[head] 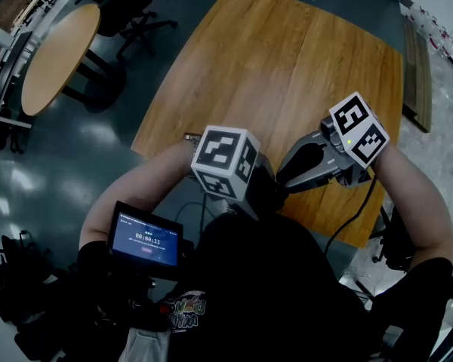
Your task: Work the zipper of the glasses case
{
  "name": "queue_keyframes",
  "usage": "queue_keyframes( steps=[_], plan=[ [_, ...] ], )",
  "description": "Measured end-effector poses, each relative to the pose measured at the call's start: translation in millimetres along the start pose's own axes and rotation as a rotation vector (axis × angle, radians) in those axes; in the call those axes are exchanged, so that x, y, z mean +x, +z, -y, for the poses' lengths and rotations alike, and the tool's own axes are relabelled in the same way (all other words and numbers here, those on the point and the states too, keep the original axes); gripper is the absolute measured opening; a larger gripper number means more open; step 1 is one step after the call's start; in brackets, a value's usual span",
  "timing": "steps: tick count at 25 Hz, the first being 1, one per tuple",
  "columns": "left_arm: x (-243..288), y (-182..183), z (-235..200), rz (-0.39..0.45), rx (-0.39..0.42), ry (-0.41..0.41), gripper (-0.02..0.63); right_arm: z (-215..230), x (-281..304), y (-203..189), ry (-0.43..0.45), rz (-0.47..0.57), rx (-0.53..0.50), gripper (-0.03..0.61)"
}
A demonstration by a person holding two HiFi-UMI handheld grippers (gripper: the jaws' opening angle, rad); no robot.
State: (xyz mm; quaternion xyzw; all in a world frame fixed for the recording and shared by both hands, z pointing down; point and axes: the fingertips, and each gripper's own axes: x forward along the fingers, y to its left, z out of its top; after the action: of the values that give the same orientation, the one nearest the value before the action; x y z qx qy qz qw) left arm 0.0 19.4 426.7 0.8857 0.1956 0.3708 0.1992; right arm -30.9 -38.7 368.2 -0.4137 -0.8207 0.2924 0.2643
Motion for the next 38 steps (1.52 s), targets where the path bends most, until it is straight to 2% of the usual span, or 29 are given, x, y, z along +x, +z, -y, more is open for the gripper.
queue_keyframes(
  steps=[3, 8, 12, 17, 19, 21, 24, 26, 28, 30, 33, 38],
  plan=[
    [1, -1, 3, -0.006, 0.018, -0.005, 0.265, -2, 2, 2, 0.032, 0.014, 0.017, 0.071],
    [3, -12, 1, -0.076, 0.052, 0.011, 0.265, -4, 5, -8, 0.099, -0.023, 0.062, 0.061],
    [-1, -6, -2, -0.076, 0.050, 0.009, 0.265, -8, 6, -7, 0.128, -0.018, 0.068, 0.035],
    [1, -5, -7, -0.059, 0.028, 0.002, 0.265, -5, 3, -8, 0.091, 0.002, 0.018, 0.012],
    [1, -4, -10, -0.015, 0.001, -0.006, 0.265, -2, -1, -7, 0.022, 0.009, -0.047, 0.011],
    [-2, 2, -14, 0.080, -0.044, -0.030, 0.265, 2, -8, -1, -0.087, 0.026, -0.151, 0.006],
    [-21, 19, -14, 0.310, -0.122, -0.114, 0.264, 3, -19, 18, -0.308, 0.047, -0.390, 0.005],
    [-36, 32, -12, 0.456, -0.152, -0.172, 0.262, 0, -24, 27, -0.466, 0.005, -0.571, 0.003],
    [-50, 43, -10, 0.563, -0.170, -0.215, 0.263, -2, -30, 29, -0.619, -0.058, -0.701, 0.003],
    [-63, 52, -10, 0.661, -0.184, -0.247, 0.264, -3, -36, 32, -0.742, -0.075, -0.782, 0.003],
    [-80, 58, -16, 0.794, -0.195, -0.256, 0.263, -4, -45, 38, -0.879, -0.045, -0.869, 0.003],
    [-101, 68, -33, 0.973, -0.199, -0.221, 0.264, -2, -60, 43, -1.053, 0.007, -0.921, 0.003]
  ],
)
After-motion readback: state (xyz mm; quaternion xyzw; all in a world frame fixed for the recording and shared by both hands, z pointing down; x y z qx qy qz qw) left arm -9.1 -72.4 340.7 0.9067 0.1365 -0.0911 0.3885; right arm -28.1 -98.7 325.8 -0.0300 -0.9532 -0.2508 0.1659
